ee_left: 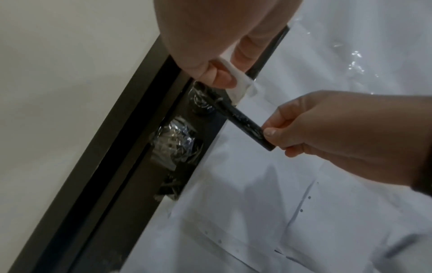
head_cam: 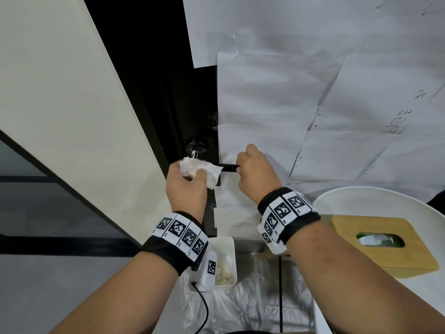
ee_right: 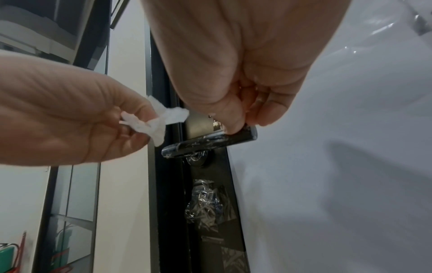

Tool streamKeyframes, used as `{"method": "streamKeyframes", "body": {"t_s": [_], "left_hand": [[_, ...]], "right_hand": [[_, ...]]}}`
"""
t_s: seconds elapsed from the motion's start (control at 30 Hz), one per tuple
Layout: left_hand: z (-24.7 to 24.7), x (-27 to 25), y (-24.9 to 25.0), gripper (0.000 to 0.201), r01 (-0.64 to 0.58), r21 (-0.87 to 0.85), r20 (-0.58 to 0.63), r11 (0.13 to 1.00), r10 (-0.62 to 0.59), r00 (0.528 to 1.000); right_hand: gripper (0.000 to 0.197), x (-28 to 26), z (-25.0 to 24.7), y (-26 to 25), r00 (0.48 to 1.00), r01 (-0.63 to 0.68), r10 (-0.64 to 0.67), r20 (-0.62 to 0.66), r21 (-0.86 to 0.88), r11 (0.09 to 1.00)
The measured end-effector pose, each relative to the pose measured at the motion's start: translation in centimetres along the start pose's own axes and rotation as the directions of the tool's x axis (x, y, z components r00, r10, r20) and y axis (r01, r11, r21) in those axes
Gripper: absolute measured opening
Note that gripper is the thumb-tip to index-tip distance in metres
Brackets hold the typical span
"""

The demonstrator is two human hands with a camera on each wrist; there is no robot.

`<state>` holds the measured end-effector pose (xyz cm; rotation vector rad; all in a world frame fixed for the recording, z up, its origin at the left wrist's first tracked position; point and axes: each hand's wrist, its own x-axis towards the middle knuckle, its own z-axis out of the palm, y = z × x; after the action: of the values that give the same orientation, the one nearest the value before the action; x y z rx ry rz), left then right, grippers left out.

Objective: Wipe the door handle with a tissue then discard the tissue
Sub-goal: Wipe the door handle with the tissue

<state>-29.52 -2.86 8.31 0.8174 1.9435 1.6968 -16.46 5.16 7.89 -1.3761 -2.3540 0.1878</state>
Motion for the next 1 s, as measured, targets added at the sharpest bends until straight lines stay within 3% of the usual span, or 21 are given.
{"method": "streamKeyframes", "body": {"t_s": [0.1, 0.17, 0.4, 0.47, 0.6, 0.7, 0.73, 0.8, 0.9, 0.93, 1.0], "left_hand": [[0.3, 0.4, 0.7, 0.028, -0.23, 0.139, 0.028, 0.963, 0.228, 0.973], [0.7, 0.9, 0.8, 0.033, -0.314, 0.198, 0.052, 0.928, 0.31, 0.949], [2.0, 1.5, 0.6, 0.05, -0.358, 0.303, 0.235, 0.883, 0.295, 0.926], [2.3, 1.2, 0.0, 0.049, -0.436, 0.301, 0.306, 0.848, 0.347, 0.886], [1.9, 1.0, -1.3, 0.031, -0.628, 0.28, 0.417, 0.726, 0.497, 0.761], [1.8, 1.1, -1.5, 0.029, -0.714, 0.348, 0.526, 0.607, 0.504, 0.685], [1.8, 1.2, -1.4, 0.026, -0.72, 0.379, 0.547, 0.581, 0.487, 0.681], [2.1, 1.3, -1.1, 0.014, -0.671, 0.427, 0.54, 0.605, 0.425, 0.727], [2.3, 1.9, -1.0, 0.022, -0.641, 0.468, 0.513, 0.608, 0.404, 0.758], [2.2, 2.1, -1.0, 0.02, -0.662, 0.492, 0.497, 0.566, 0.443, 0.747], [1.9, 2.2, -1.2, 0.016, -0.727, 0.551, 0.507, 0.41, 0.528, 0.682]], "right_hand": [[0.016, -0.1, 0.0, 0.0, 1.0, 0.002, -0.002, -0.003, 0.005, 1.0], [0.015, -0.1, -0.1, -0.1, 1.0, 0.005, -0.005, -0.012, 0.014, 1.0], [0.014, -0.1, -0.2, -0.1, 1.0, 0.011, -0.011, -0.017, 0.0, 1.0], [0.013, -0.1, -0.3, 0.0, 1.0, 0.014, -0.014, -0.014, 0.005, 1.0], [0.018, -0.1, -0.2, 0.0, 1.0, 0.009, -0.009, -0.003, 0.006, 1.0], [0.02, -0.2, -0.6, -0.2, 1.0, 0.009, -0.009, 0.015, 0.017, 1.0], [0.02, -0.2, -0.7, -0.2, 1.0, 0.009, -0.009, 0.02, 0.014, 1.0], [0.025, -0.2, -0.7, -0.2, 1.0, 0.011, -0.011, 0.017, 0.009, 1.0], [0.023, -0.1, -0.5, -0.1, 1.0, 0.013, -0.013, 0.003, 0.012, 1.0], [0.02, 0.0, -0.3, 0.1, 1.0, 0.016, -0.016, 0.001, 0.013, 1.0], [0.016, 0.1, 0.0, 0.3, 1.0, 0.019, -0.019, 0.003, 0.018, 1.0]]}}
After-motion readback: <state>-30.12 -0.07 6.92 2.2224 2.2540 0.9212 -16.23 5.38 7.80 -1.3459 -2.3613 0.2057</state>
